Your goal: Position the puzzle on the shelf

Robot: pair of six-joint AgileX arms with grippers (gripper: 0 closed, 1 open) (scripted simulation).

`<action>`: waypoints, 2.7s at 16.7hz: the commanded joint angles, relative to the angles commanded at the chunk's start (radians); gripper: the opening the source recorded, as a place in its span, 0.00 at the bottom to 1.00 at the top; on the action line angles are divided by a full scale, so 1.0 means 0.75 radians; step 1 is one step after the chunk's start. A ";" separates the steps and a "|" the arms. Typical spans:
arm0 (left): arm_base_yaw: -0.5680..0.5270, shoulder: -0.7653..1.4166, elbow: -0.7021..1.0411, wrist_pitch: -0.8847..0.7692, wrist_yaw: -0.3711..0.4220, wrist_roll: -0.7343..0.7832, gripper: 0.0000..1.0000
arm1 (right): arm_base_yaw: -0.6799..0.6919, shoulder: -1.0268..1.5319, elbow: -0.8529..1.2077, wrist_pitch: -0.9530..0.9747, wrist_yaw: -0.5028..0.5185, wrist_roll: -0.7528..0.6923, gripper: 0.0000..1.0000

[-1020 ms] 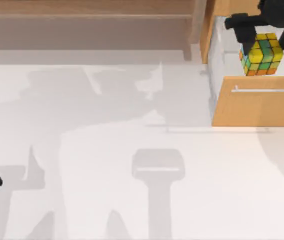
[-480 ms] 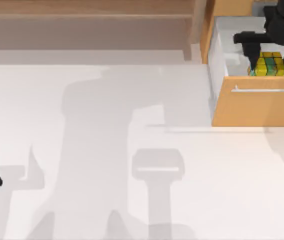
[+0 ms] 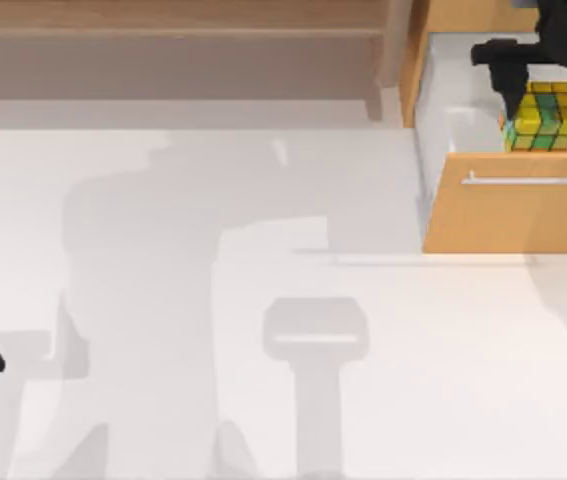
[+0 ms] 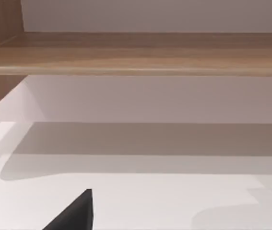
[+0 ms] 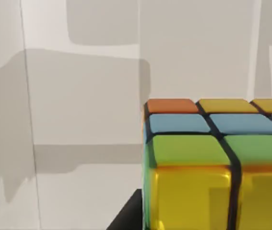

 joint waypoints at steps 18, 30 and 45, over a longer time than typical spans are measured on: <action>0.000 0.000 0.000 0.000 0.000 0.000 1.00 | 0.718 -0.110 -0.182 0.837 -0.016 0.023 0.00; 0.000 0.000 0.000 0.000 0.000 0.000 1.00 | 0.824 -0.114 -0.813 2.453 0.625 -0.220 0.00; 0.000 0.000 0.000 0.000 0.000 0.000 1.00 | 0.814 -0.151 -1.270 3.194 1.021 -0.347 0.00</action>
